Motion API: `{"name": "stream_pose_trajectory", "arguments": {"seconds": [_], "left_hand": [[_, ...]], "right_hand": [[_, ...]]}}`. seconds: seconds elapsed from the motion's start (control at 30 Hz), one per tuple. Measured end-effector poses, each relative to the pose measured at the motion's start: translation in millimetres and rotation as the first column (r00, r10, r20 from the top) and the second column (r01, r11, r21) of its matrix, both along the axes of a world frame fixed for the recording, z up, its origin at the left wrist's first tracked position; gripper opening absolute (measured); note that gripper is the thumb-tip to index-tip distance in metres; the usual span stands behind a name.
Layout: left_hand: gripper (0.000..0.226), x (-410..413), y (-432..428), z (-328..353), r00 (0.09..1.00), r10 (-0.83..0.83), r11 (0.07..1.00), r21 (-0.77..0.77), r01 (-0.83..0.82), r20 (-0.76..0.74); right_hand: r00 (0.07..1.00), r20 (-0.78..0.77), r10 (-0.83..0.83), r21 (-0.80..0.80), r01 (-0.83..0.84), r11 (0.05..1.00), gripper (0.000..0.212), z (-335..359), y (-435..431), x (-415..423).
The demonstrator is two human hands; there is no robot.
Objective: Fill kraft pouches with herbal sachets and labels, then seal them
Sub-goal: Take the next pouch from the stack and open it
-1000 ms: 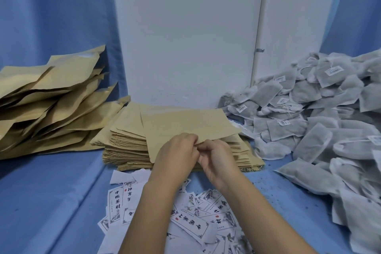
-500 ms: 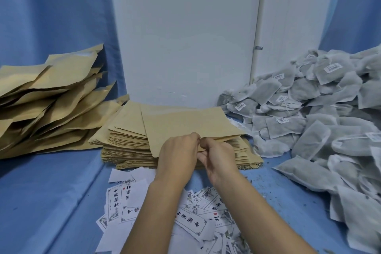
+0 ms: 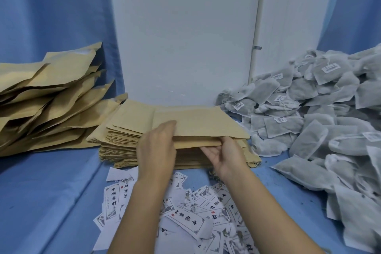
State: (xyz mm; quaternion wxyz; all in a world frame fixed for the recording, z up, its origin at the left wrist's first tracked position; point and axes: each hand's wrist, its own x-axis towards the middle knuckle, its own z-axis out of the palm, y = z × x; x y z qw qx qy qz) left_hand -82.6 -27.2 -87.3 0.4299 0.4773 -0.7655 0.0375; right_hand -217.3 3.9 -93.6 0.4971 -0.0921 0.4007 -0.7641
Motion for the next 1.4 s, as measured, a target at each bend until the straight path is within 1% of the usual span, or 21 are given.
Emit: {"name": "stream_pose_trajectory", "arguments": {"seconds": [0.07,0.17,0.23,0.27,0.33,0.43,0.53,0.63,0.67,0.7,0.8,0.83,0.9,0.97,1.0,1.07,1.13,1.2,1.23,1.3,1.4], "left_hand": [[0.049,9.2,-3.2,-2.6,0.993,0.093,0.993,0.083,-0.087,-0.077],[0.041,2.6,-1.9,-8.6,0.990,0.108,0.987,0.132,-0.096,-0.086],[0.041,-8.3,-0.2,-8.8,0.988,0.079,0.988,0.146,-0.059,-0.130],[0.043,-13.2,1.8,-7.2,0.982,0.052,0.988,0.151,-0.024,-0.184],[0.047,-22.0,6.5,-1.7,0.941,-0.006,0.984,0.165,0.066,-0.339],[0.040,-27.9,12.6,8.1,0.803,-0.054,0.937,0.248,0.246,-0.593],[0.024,-25.9,11.0,14.5,0.610,-0.029,0.866,0.284,0.411,-0.792],[0.021,-25.5,7.2,18.1,0.370,0.095,0.814,0.286,0.506,-0.924],[0.024,-25.1,7.1,18.6,0.332,0.119,0.816,0.283,0.505,-0.936],[0.028,-24.7,5.7,17.3,0.335,0.136,0.815,0.298,0.498,-0.932],[0.030,-23.3,-1.6,6.7,0.422,0.184,0.796,0.387,0.465,-0.888],[0.030,-23.6,-2.5,4.4,0.436,0.202,0.775,0.415,0.477,-0.877],[0.028,-24.4,-5.7,1.8,0.411,0.216,0.732,0.425,0.532,-0.886],[0.025,-25.2,-3.6,2.2,0.345,0.198,0.725,0.374,0.579,-0.918],[0.023,-25.0,-1.8,2.9,0.350,0.180,0.735,0.362,0.573,-0.919],[0.025,-23.6,-0.1,3.6,0.425,0.113,0.785,0.342,0.516,-0.898],[0.061,-19.6,0.5,4.3,0.462,0.023,0.851,0.260,0.456,-0.886],[0.100,-14.6,0.6,7.4,0.436,-0.060,0.900,0.141,0.414,-0.898],[0.106,-12.4,0.9,9.6,0.432,-0.114,0.906,0.085,0.414,-0.895],[0.095,-7.7,1.1,10.9,0.434,-0.187,0.903,0.020,0.429,-0.881],[0.048,-3.4,1.5,7.6,0.488,-0.205,0.912,0.017,0.411,-0.848]], "right_hand": [[0.999,-0.005,-0.046,0.029,0.046,0.999,0.026,-0.6,2.6,-5.7],[0.993,-0.098,-0.059,0.051,0.064,0.997,0.019,-1.5,2.5,-2.9],[0.956,-0.291,-0.040,0.014,0.046,0.999,0.013,0.8,0.8,2.7],[0.892,-0.450,-0.037,-0.016,0.033,0.999,0.015,3.2,1.3,6.8],[0.722,-0.689,-0.067,-0.142,-0.045,0.989,0.036,8.3,3.3,15.3],[0.552,-0.832,-0.059,-0.251,-0.280,0.927,0.084,13.2,4.8,25.4],[0.358,-0.931,-0.068,-0.186,-0.305,0.934,0.084,13.7,8.7,28.3],[-0.002,-0.993,-0.120,-0.118,-0.178,0.977,0.082,8.4,8.9,26.2],[-0.077,-0.989,-0.128,-0.118,-0.120,0.986,0.079,5.8,8.0,25.0],[-0.088,-0.985,-0.145,-0.140,-0.068,0.988,0.075,3.5,7.2,24.3],[0.090,-0.948,-0.306,-0.302,0.053,0.952,0.071,-1.0,6.9,22.0],[0.119,-0.927,-0.356,-0.349,0.077,0.934,0.072,-1.5,7.2,21.4],[0.121,-0.909,-0.399,-0.392,0.078,0.917,0.072,-4.1,7.0,19.6],[0.142,-0.919,-0.368,-0.360,0.076,0.930,0.067,-2.9,7.1,18.9],[0.135,-0.926,-0.353,-0.342,0.101,0.934,0.063,-2.2,7.5,18.3],[0.033,-0.938,-0.344,-0.333,0.178,0.926,0.057,-1.4,9.4,18.6],[-0.061,-0.942,-0.329,-0.334,0.230,0.914,0.052,-1.6,10.4,16.3],[-0.075,-0.952,-0.295,-0.304,0.286,0.909,0.045,2.0,11.4,11.5],[-0.073,-0.960,-0.269,-0.278,0.321,0.905,0.041,3.8,11.3,7.8],[-0.046,-0.975,-0.219,-0.221,0.370,0.902,0.034,5.2,10.8,0.9],[0.193,-0.950,-0.244,-0.171,0.333,0.927,0.030,6.6,10.4,-6.6]]}}
